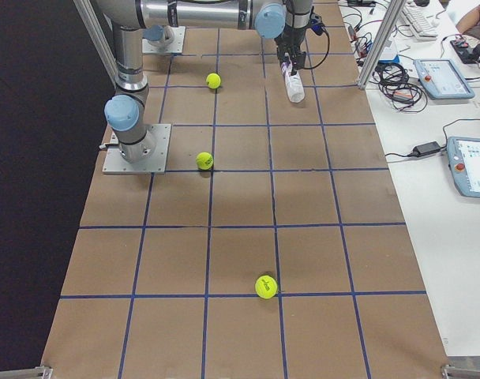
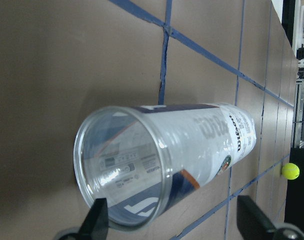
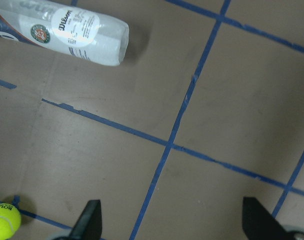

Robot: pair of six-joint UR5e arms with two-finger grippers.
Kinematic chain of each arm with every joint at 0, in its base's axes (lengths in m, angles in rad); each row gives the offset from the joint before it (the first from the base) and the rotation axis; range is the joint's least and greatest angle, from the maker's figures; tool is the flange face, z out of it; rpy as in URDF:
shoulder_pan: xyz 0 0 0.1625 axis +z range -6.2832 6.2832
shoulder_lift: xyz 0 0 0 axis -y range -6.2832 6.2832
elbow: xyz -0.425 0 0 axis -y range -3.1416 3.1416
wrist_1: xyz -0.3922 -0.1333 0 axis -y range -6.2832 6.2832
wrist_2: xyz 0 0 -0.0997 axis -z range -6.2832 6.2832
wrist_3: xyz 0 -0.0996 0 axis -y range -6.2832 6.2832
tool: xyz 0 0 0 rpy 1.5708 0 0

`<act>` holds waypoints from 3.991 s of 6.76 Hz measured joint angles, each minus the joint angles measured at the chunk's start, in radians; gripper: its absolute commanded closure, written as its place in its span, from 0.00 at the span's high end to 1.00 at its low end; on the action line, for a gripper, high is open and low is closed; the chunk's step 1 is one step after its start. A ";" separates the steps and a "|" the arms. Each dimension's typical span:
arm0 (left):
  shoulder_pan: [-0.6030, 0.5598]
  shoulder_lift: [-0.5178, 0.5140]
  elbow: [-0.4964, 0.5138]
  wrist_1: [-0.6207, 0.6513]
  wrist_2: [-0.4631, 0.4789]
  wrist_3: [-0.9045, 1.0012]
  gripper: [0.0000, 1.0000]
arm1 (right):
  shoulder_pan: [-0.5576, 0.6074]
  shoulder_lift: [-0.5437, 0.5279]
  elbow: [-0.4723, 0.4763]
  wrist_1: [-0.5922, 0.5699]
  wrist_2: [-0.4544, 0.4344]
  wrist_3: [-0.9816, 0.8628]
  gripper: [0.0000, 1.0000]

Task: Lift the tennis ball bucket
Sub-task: 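Swing the can upright with the left gripper and lower it onto the table, then open the left gripper and raise it away from the standing can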

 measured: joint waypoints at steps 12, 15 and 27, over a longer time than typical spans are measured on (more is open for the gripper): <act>-0.086 0.286 0.226 -0.297 0.346 -0.204 0.01 | -0.006 -0.063 0.074 0.021 -0.054 0.295 1.00; -0.196 0.212 0.552 -0.750 0.770 0.050 0.01 | -0.006 -0.063 0.079 0.022 -0.051 0.295 1.00; -0.276 0.138 0.615 -0.814 1.005 0.439 1.00 | -0.006 -0.058 0.081 0.020 -0.045 0.297 1.00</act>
